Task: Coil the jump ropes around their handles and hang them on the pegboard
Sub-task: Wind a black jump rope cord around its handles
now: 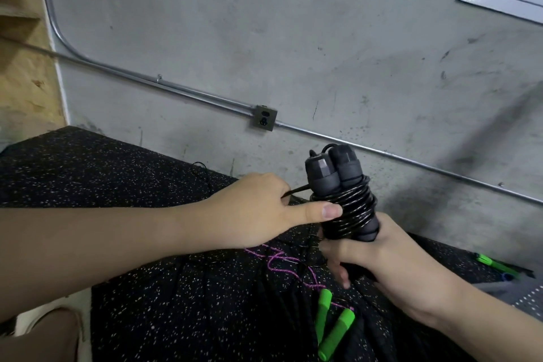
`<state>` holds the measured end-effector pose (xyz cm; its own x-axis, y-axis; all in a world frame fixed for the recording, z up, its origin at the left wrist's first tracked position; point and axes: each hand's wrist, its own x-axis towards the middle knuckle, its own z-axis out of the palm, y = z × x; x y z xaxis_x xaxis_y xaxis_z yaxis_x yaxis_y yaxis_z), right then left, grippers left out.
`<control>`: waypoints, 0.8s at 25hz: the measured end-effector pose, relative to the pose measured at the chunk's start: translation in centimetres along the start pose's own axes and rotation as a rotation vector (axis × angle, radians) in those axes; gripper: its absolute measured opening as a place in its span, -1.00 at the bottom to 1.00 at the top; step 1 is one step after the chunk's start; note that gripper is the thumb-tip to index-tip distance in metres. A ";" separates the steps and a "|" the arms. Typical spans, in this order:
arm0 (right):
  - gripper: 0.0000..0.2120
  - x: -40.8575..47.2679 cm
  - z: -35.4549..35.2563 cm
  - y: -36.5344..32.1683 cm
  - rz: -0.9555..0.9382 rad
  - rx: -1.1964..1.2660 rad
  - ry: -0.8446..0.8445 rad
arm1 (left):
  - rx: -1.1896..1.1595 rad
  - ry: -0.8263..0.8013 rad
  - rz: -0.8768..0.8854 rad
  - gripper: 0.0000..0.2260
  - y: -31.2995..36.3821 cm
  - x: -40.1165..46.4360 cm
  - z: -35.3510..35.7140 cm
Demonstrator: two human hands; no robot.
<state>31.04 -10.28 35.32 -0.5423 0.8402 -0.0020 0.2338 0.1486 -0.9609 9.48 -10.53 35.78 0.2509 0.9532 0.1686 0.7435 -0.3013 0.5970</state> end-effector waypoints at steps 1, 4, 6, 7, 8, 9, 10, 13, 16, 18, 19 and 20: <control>-0.79 0.2 -0.1 0.1 -0.028 -0.070 0.046 | -0.019 0.010 0.008 -0.29 0.0 0.0 -0.1; -0.74 0.6 -0.2 -0.1 -0.056 -0.205 0.158 | -0.046 0.073 0.066 -0.39 0.1 -0.1 0.3; -0.70 0.8 -0.2 -0.1 -0.044 -0.212 0.212 | -0.057 0.096 0.097 -0.45 0.2 -0.3 0.7; -0.69 0.9 -0.1 0.1 -0.041 -0.210 0.230 | -0.066 0.097 0.106 -0.46 0.2 -0.3 0.9; -0.70 1.1 0.0 0.2 -0.042 -0.222 0.245 | -0.078 0.091 0.114 -0.48 0.2 -0.4 0.8; -0.71 1.2 0.0 0.3 -0.046 -0.232 0.257 | -0.094 0.083 0.116 -0.50 0.3 -0.5 0.7; -0.71 1.3 0.0 0.5 -0.054 -0.240 0.271 | -0.107 0.075 0.119 -0.51 0.3 -0.5 0.6; -0.85 1.1 0.7 0.8 -0.122 -0.263 0.342 | -0.139 0.058 0.137 -0.53 1.0 -0.6 0.8; -0.91 0.5 2.5 1.2 -0.212 -0.341 0.458 | -0.197 0.106 0.150 -0.53 1.8 -0.6 1.0; -0.89 0.5 3.2 1.2 -0.216 -0.416 0.444 | -0.179 0.135 0.143 -0.45 1.8 -0.5 0.6; -0.84 0.4 3.4 1.0 -0.234 -0.454 0.391 | -0.153 0.140 0.134 -0.42 1.6 -0.5 0.3; -0.78 0.2 3.6 0.8 -0.258 -0.501 0.343 | -0.134 0.135 0.123 -0.39 1.4 -0.4 0.1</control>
<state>28.20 -11.83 33.53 -0.3622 0.8514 0.3793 0.5228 0.5225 -0.6736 10.45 -11.37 36.49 0.2427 0.9067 0.3450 0.6213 -0.4184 0.6625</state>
